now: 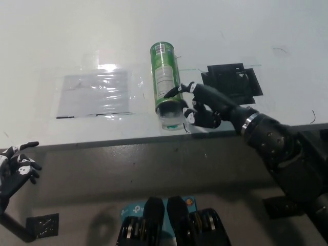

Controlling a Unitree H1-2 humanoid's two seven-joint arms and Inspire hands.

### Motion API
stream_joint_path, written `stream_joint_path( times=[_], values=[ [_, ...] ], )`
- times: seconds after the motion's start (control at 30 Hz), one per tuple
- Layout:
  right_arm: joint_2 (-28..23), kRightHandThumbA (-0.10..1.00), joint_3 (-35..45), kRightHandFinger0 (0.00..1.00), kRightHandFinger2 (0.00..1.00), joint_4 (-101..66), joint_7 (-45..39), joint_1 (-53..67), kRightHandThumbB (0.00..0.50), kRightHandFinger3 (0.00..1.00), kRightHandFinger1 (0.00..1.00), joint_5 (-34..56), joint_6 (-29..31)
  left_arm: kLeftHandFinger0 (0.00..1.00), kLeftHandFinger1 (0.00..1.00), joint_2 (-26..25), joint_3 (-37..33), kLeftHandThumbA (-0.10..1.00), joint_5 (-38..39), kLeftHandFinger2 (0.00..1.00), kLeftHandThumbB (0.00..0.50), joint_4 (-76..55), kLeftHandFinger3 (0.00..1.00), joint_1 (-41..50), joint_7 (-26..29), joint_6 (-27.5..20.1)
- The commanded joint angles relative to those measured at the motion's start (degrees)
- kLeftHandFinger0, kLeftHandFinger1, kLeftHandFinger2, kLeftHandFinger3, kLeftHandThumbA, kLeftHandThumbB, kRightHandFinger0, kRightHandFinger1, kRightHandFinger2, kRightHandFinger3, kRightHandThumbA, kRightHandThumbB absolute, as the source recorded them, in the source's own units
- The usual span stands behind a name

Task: The robot uses its right hand finger to pull out the chips tray kept inside a container in the middle of the desk

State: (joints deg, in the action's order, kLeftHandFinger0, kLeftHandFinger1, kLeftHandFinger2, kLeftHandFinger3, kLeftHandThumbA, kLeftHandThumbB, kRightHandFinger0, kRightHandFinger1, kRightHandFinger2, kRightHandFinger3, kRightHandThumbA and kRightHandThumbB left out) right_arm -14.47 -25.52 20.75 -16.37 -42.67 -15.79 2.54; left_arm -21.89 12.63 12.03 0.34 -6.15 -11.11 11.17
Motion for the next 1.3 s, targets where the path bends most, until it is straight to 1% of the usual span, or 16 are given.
stream_joint_path(
  times=[0.0, 0.17, 0.23, 0.33, 0.5, 0.57, 0.67, 0.73, 0.87, 0.97, 1.07, 1.1, 1.17, 1.2, 1.23, 1.27],
  values=[
    [0.7, -0.1, 0.4, 0.0, 0.78, 0.1, 0.4, -0.4, 0.277, 0.73, 0.01, -2.0, 3.2, 0.3, 0.3, -2.2, 0.7, -0.07, 1.0, 0.33, 0.085, -1.2, 0.66, -1.9, -1.0, 0.0],
    [1.2, -0.1, 0.4, 0.0, 0.75, 0.9, 0.8, 0.5, 0.291, 0.72, 0.0, -3.1, 4.7, 0.29, 0.29, -2.3, 0.8, -0.06, 1.0, 0.32, 0.089, -1.5, 0.66, -2.0, -1.2, 0.4],
    [1.0, -0.1, 0.4, 0.0, 0.79, 0.8, 0.2, 0.3, 0.285, 0.75, 0.01, -3.6, 3.8, 0.29, 0.29, -2.4, 0.7, -0.05, 0.8, 0.32, 0.09, -1.4, 0.65, -2.4, -1.1, 0.3],
    [0.7, -0.1, 0.7, 0.0, 0.77, 0.7, 0.4, 0.3, 0.296, 0.75, 0.0, -4.3, 4.3, 0.3, 0.3, -2.5, 0.8, -0.04, 0.9, 0.34, 0.089, -1.3, 0.66, -2.6, -1.2, 0.4],
    [-0.4, -0.1, 1.4, 0.0, 0.79, 0.1, 0.1, 1.0, 0.273, 0.77, 0.0, -4.4, 4.7, 0.3, 0.29, -2.5, 1.0, -0.04, 0.7, 0.31, 0.086, -1.9, 0.66, -2.4, -0.9, 0.8],
    [-0.5, -0.1, 1.5, 0.0, 0.77, 0.5, 0.1, 1.1, 0.274, 0.76, 0.02, -4.6, 5.1, 0.3, 0.29, -2.5, 1.2, -0.05, 0.8, 0.31, 0.081, -2.3, 0.66, -2.0, -0.8, 0.9],
    [-1.0, -0.1, 1.8, 0.0, 0.77, 0.0, 0.2, 1.8, 0.266, 0.77, 0.01, -4.8, 4.8, 0.3, 0.29, -2.5, 1.2, -0.05, 0.6, 0.31, 0.087, -2.5, 0.66, -1.9, -0.7, 1.0],
    [-1.2, -0.1, 2.0, 0.0, 0.81, -1.1, -0.3, 2.5, 0.249, 0.8, 0.02, -5.0, 3.3, 0.31, 0.3, -2.4, 1.3, -0.07, 0.9, 0.33, 0.077, -2.7, 0.66, -1.9, -0.8, 1.2],
    [-0.2, -0.1, 2.4, 0.0, 0.79, 0.2, 0.5, 3.3, 0.245, 0.78, 0.0, -5.0, 4.4, 0.31, 0.3, -2.5, 1.2, -0.06, 0.6, 0.34, 0.088, -2.4, 0.66, -2.2, -0.8, 0.6],
    [0.1, -0.1, 2.2, 0.0, 0.78, 0.3, 0.8, 3.8, 0.262, 0.78, 0.0, -5.4, 5.4, 0.31, 0.3, -2.4, 1.3, -0.05, 0.6, 0.33, 0.097, -2.4, 0.65, -2.2, -0.7, 0.6],
    [0.4, -0.1, 1.6, 0.05, 0.78, 0.2, 0.8, 4.5, 0.276, 0.78, 0.02, -6.8, 4.8, 0.32, 0.31, -2.3, 1.6, -0.06, 1.3, 0.34, 0.092, -2.6, 0.65, -2.4, -0.8, 1.1],
    [0.7, -0.1, 1.5, 0.03, 0.76, 1.4, 1.6, 4.5, 0.287, 0.76, 0.01, -6.9, 6.6, 0.32, 0.31, -2.5, 1.5, -0.06, 1.5, 0.34, 0.09, -2.2, 0.65, -2.5, -1.3, 0.2],
    [0.8, -0.1, 1.7, 0.03, 0.75, 1.8, 1.6, 4.5, 0.288, 0.76, 0.0, -6.9, 7.3, 0.32, 0.3, -2.5, 1.5, -0.06, 1.4, 0.34, 0.089, -2.2, 0.64, -2.5, -1.2, 0.0],
    [1.0, -0.1, 1.5, 0.06, 0.76, 1.1, 1.1, 4.8, 0.262, 0.78, 0.03, -7.2, 6.0, 0.31, 0.3, -2.5, 1.6, -0.06, 1.4, 0.34, 0.09, -2.3, 0.64, -2.4, -1.2, 0.0],
    [1.1, -0.1, 1.2, 0.1, 0.76, -0.5, 0.2, 5.5, 0.249, 0.8, 0.06, -7.6, 3.8, 0.31, 0.31, -2.4, 1.4, -0.06, 1.4, 0.35, 0.084, -2.5, 0.64, -2.2, -1.3, 0.1],
    [1.1, -0.1, 0.9, 0.14, 0.76, -0.9, 0.0, 5.8, 0.241, 0.81, 0.12, -7.9, 3.7, 0.32, 0.31, -2.4, 1.4, -0.06, 1.3, 0.35, 0.09, -2.5, 0.64, -2.2, -1.3, 0.2]
  ],
)
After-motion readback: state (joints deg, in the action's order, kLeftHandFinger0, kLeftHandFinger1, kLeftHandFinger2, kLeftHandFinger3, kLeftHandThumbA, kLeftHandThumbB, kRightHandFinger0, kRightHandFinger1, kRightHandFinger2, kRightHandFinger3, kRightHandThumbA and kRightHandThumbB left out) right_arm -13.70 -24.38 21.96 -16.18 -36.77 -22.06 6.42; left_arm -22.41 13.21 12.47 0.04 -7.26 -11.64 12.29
